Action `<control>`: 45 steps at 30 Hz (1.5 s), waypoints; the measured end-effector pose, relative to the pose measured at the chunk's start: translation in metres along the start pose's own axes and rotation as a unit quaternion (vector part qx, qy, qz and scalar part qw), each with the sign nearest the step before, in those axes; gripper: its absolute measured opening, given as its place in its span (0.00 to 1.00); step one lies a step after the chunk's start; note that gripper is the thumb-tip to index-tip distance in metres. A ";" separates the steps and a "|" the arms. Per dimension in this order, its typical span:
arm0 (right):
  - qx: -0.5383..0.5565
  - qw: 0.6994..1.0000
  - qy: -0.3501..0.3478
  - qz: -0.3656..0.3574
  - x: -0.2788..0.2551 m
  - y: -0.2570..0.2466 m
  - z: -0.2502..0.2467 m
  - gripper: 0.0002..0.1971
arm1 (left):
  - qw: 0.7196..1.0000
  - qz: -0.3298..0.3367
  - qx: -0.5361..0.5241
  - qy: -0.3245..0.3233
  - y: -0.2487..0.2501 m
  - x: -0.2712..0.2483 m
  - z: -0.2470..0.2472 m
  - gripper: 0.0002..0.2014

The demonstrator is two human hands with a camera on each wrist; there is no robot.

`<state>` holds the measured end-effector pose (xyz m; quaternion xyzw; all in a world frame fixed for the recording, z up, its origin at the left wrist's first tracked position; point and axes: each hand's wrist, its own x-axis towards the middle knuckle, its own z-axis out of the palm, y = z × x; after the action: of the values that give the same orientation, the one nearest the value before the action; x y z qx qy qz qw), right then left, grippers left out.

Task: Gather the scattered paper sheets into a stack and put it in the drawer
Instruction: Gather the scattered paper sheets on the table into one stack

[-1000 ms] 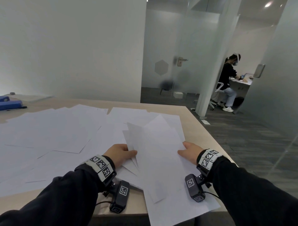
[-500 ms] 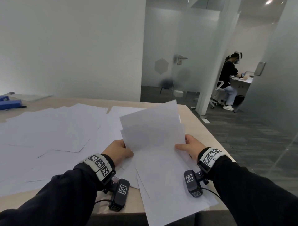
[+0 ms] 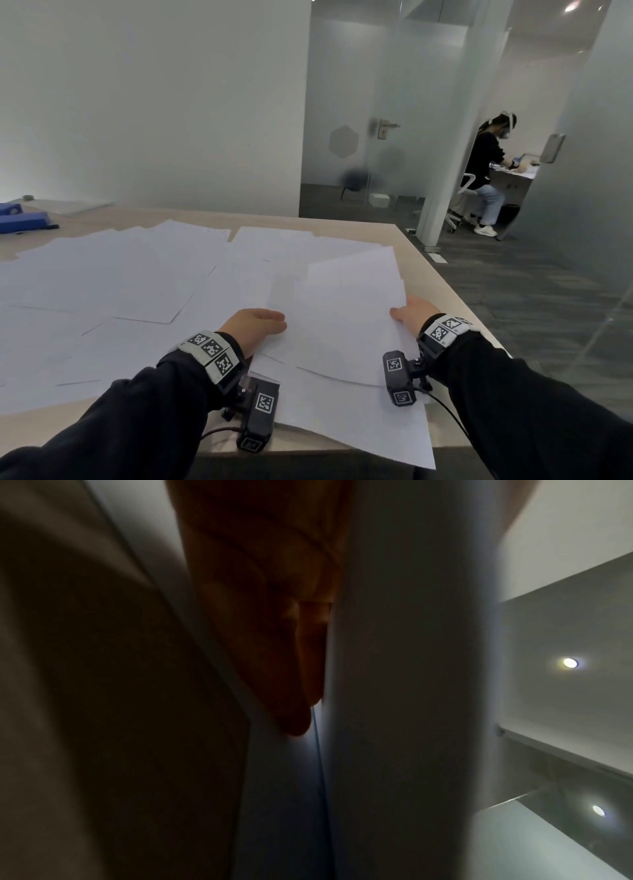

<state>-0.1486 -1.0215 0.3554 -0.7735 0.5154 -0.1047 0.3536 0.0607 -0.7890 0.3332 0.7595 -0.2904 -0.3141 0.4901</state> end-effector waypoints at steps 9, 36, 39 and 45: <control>0.095 0.993 0.006 -0.064 -0.011 -0.018 0.027 0.13 | 0.997 -0.052 -0.030 -0.048 0.003 -0.007 0.006 0.45; 0.432 0.877 0.014 -0.209 -0.036 -0.052 -0.010 0.11 | 0.956 0.218 -0.182 0.075 0.076 -0.013 -0.013 0.20; 0.433 0.878 0.028 -0.202 -0.038 -0.046 -0.002 0.10 | 0.955 0.208 -0.194 0.079 0.066 -0.012 -0.007 0.22; 0.442 0.869 0.014 -0.223 -0.036 -0.048 -0.004 0.15 | 0.953 0.225 -0.182 0.085 0.073 -0.011 -0.009 0.16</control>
<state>-0.1327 -0.9814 0.3971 -0.6295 0.2341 -0.4080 0.6184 0.0508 -0.8017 0.4054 0.5962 -0.3490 -0.1770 0.7010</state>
